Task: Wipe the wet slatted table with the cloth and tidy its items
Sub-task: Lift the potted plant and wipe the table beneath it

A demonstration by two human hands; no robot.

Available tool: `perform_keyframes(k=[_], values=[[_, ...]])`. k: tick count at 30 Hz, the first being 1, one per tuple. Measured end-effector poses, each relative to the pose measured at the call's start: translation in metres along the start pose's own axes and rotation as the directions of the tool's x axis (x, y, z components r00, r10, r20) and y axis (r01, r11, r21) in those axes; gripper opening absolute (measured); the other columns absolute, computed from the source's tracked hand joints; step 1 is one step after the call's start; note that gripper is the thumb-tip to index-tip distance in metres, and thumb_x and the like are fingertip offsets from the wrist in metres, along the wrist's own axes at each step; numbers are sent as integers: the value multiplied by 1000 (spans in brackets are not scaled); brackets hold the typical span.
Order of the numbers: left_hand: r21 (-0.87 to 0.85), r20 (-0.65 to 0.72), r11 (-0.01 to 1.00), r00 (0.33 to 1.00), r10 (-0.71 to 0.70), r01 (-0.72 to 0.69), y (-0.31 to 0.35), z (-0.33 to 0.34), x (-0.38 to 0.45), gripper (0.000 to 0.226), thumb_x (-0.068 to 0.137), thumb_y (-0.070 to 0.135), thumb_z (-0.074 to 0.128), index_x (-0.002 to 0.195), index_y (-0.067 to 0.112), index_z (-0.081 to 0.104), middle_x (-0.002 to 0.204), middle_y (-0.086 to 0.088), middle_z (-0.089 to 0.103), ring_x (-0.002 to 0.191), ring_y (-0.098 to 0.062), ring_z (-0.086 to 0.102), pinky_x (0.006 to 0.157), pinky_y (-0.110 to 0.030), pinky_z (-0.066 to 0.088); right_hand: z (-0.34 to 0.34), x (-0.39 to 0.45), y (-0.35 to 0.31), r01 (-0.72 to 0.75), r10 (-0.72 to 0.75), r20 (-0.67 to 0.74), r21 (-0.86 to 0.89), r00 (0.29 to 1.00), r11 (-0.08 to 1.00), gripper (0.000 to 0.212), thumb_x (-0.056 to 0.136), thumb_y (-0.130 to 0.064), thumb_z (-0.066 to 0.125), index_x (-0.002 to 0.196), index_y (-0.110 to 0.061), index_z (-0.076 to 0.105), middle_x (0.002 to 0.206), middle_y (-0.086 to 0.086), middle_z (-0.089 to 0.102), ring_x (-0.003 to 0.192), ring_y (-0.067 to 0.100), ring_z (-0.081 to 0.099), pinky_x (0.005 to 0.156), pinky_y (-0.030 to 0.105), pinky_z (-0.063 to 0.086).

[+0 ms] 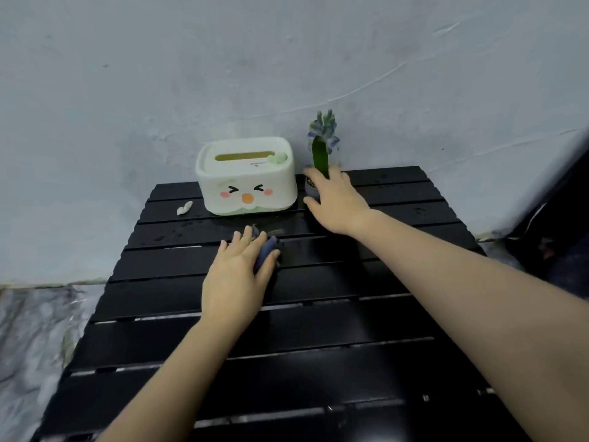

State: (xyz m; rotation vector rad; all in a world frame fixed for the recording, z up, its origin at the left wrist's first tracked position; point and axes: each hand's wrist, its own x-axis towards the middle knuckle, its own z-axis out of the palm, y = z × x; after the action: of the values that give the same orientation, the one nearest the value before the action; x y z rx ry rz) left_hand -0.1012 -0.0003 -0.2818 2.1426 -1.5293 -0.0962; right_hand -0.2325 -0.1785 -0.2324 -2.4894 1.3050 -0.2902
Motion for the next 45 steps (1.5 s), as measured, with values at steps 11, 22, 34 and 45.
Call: perform_keyframes(k=[11,22,34,45], values=[[-226,160,966,974,163,-125,86,34,33,48,100,44,51,144,23,51,153,-4,47,142,-24,43,117,-36,31,-62,3,50,99,-89,-101,107,991,989,45,88,-15,69,128,-18,50,128,14,40,120,32,45,108,35,35],[212,32,962,983,-183,173,129,86,71,60,107,34,27,155,-2,19,160,-27,21,151,-36,18,125,-45,10,-102,-6,94,181,-164,-126,141,978,973,47,87,-20,70,129,-25,50,121,5,41,112,20,48,97,23,33],[-147,234,837,804,547,-526,238,130,107,28,105,29,43,118,12,61,117,-9,62,108,-31,57,95,-39,39,-139,-8,119,202,-189,-134,90,973,975,46,87,-19,69,128,-25,49,125,8,43,113,22,48,95,22,32],[130,18,987,995,-96,93,164,101,142,71,101,46,39,154,3,19,159,-25,25,147,-40,24,121,-47,19,-132,-6,119,240,-223,-145,118,964,964,47,86,-16,69,128,-22,49,124,10,43,114,23,48,98,24,36]])
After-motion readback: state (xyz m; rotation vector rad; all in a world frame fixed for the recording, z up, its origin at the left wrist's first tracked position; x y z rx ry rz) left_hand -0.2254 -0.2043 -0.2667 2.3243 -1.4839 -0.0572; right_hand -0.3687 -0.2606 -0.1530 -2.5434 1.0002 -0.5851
